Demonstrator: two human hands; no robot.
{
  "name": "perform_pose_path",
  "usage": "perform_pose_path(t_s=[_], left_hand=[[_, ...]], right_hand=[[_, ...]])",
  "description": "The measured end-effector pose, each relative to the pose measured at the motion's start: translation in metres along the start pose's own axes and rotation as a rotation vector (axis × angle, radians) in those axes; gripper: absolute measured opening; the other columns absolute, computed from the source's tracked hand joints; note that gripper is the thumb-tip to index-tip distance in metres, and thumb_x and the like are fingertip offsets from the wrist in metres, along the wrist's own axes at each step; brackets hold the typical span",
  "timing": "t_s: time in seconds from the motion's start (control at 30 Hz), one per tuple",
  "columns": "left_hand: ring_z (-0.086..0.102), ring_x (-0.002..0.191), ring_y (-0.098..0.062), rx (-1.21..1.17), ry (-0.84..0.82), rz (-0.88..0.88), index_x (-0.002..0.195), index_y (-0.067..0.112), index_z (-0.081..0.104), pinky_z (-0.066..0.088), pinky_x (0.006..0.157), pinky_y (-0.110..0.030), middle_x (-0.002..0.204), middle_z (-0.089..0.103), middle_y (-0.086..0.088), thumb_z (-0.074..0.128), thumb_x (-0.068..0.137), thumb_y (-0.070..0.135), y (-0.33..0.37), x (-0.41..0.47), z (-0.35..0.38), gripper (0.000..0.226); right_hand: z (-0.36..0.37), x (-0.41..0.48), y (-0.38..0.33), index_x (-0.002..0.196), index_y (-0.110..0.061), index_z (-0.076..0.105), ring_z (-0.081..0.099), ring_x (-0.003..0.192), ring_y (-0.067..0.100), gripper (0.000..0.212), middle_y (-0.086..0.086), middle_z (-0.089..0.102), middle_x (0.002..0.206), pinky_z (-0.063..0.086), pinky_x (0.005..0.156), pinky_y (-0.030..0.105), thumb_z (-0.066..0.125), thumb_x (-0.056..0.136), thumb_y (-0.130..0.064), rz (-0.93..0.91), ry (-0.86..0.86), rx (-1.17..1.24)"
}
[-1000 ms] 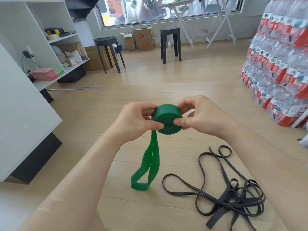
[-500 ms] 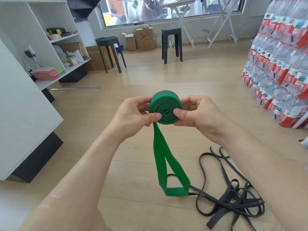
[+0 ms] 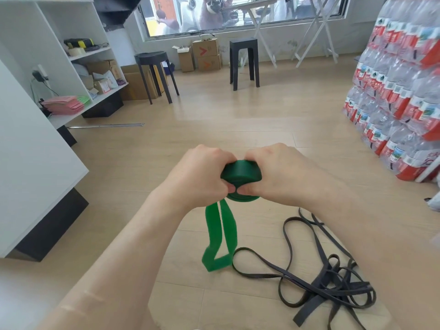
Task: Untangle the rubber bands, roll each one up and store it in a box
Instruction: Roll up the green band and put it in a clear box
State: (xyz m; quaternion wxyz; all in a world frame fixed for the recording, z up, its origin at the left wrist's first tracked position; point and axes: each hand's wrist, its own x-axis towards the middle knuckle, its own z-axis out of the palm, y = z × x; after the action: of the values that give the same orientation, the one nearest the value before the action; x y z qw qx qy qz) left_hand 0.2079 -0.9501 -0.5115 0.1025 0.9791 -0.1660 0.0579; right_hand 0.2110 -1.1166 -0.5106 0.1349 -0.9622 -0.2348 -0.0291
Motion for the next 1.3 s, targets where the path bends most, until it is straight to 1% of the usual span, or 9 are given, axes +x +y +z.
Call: perform_pose_path(t_s=[0.17, 0.33, 0.43, 0.53, 0.6, 0.87, 1.07, 1.23, 1.3], left_hand=[[0.058, 0.074, -0.015, -0.113, -0.004, -0.039, 0.095, 0.028, 0.068, 0.048, 0.07, -0.03, 0.083, 0.069, 0.008, 0.077, 0.068, 0.023, -0.007, 0.001, 0.002, 0.029], [0.055, 0.059, 0.005, -0.402, 0.009, -0.092, 0.102, 0.03, 0.069, 0.043, 0.066, -0.015, 0.097, 0.07, 0.012, 0.083, 0.066, 0.017, -0.016, 0.004, 0.006, 0.04], [0.058, 0.057, 0.002, -0.518, -0.055, -0.113, 0.107, 0.031, 0.066, 0.049, 0.069, -0.021, 0.099, 0.07, 0.013, 0.082, 0.069, 0.011, -0.022, 0.003, 0.008, 0.045], [0.068, 0.073, -0.013, -0.61, -0.096, -0.12, 0.109, 0.03, 0.066, 0.055, 0.083, -0.038, 0.1, 0.072, 0.011, 0.081, 0.07, 0.009, -0.028, 0.004, 0.011, 0.047], [0.071, 0.079, -0.02, -0.684, -0.088, -0.139, 0.11, 0.026, 0.066, 0.056, 0.084, -0.04, 0.102, 0.072, 0.008, 0.081, 0.071, 0.007, -0.031, 0.004, 0.012, 0.046], [0.067, 0.074, -0.008, -0.901, -0.039, -0.17, 0.114, 0.02, 0.065, 0.048, 0.059, -0.02, 0.096, 0.075, 0.005, 0.077, 0.074, 0.005, -0.03, 0.001, 0.009, 0.044], [0.063, 0.067, 0.002, -0.861, -0.035, -0.172, 0.114, 0.026, 0.064, 0.045, 0.054, -0.018, 0.096, 0.074, 0.008, 0.076, 0.077, 0.01, -0.028, 0.001, 0.007, 0.042], [0.065, 0.067, -0.005, -0.816, -0.015, -0.18, 0.105, 0.03, 0.066, 0.047, 0.055, -0.021, 0.087, 0.075, 0.006, 0.077, 0.076, 0.009, -0.031, -0.001, 0.003, 0.037], [0.068, 0.074, -0.006, -0.688, -0.005, -0.162, 0.105, 0.027, 0.068, 0.052, 0.061, -0.022, 0.089, 0.074, 0.008, 0.078, 0.075, 0.008, -0.03, -0.001, 0.001, 0.036]], right_hand=[[0.007, 0.003, 0.007, 0.111, -0.031, 0.063, 0.059, 0.098, 0.015, 0.036, -0.008, 0.066, 0.101, 0.048, 0.083, 0.032, 0.075, 0.077, -0.039, -0.008, -0.02, 0.235], [0.008, 0.006, 0.014, 0.107, -0.029, 0.066, 0.062, 0.092, 0.014, 0.031, -0.008, 0.067, 0.098, 0.05, 0.083, 0.034, 0.075, 0.078, -0.036, 0.004, 0.043, 0.285], [0.009, 0.007, 0.016, 0.102, -0.026, 0.065, 0.062, 0.07, 0.004, 0.027, -0.006, 0.066, 0.097, 0.054, 0.077, 0.032, 0.077, 0.078, -0.028, 0.053, 0.029, 0.437], [0.008, 0.007, 0.018, 0.099, -0.02, 0.063, 0.068, 0.06, 0.012, 0.025, -0.003, 0.066, 0.095, 0.059, 0.068, 0.032, 0.077, 0.08, -0.017, 0.103, 0.014, 0.585], [0.008, 0.007, 0.019, 0.098, -0.017, 0.061, 0.07, 0.057, 0.014, 0.024, -0.001, 0.066, 0.092, 0.06, 0.062, 0.03, 0.077, 0.08, -0.013, 0.137, 0.003, 0.663], [0.008, 0.006, 0.02, 0.1, -0.005, 0.057, 0.073, 0.073, 0.028, 0.025, 0.015, 0.067, 0.093, 0.061, 0.07, 0.044, 0.073, 0.081, 0.0, 0.222, -0.003, 1.021], [0.012, 0.005, 0.019, 0.103, 0.0, 0.056, 0.073, 0.078, 0.033, 0.029, 0.024, 0.067, 0.099, 0.062, 0.069, 0.043, 0.073, 0.08, 0.001, 0.258, -0.009, 1.175], [0.016, 0.007, 0.019, 0.105, -0.001, 0.055, 0.072, 0.083, 0.037, 0.03, 0.027, 0.067, 0.105, 0.061, 0.072, 0.042, 0.072, 0.081, 0.001, 0.261, -0.053, 1.26], [0.015, 0.007, 0.019, 0.106, -0.007, 0.054, 0.072, 0.086, 0.032, 0.028, 0.02, 0.067, 0.107, 0.061, 0.076, 0.042, 0.072, 0.084, -0.005, 0.234, -0.148, 1.171]])
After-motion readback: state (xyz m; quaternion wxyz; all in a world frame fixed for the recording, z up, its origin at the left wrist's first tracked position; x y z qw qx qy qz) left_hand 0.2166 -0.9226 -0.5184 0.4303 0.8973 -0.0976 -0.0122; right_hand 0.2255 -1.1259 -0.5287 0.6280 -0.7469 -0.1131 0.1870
